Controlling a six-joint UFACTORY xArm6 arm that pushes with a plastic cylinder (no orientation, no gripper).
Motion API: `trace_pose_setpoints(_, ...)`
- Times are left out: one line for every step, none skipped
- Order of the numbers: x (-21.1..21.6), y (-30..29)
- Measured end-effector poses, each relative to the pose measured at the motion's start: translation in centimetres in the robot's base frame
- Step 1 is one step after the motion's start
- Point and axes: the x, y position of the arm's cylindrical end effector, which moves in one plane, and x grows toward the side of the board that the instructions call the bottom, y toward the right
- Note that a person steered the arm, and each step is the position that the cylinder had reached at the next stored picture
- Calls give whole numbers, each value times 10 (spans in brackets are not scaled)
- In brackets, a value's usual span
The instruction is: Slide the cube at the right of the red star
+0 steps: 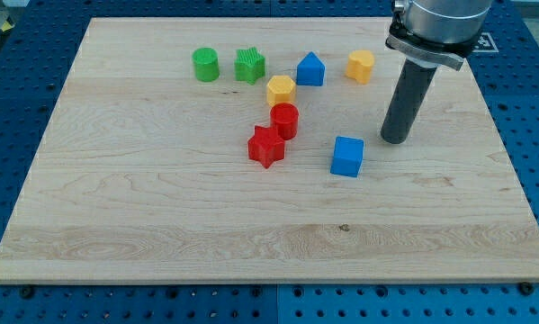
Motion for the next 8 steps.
trace_pose_setpoints(7,-11)
trace_pose_setpoints(18,6)
trace_pose_setpoints(32,13)
trace_pose_setpoints(52,6)
trace_pose_setpoints(53,6)
trace_pose_setpoints(50,-9)
trace_pose_setpoints(50,-50)
trace_pose_setpoints(50,-82)
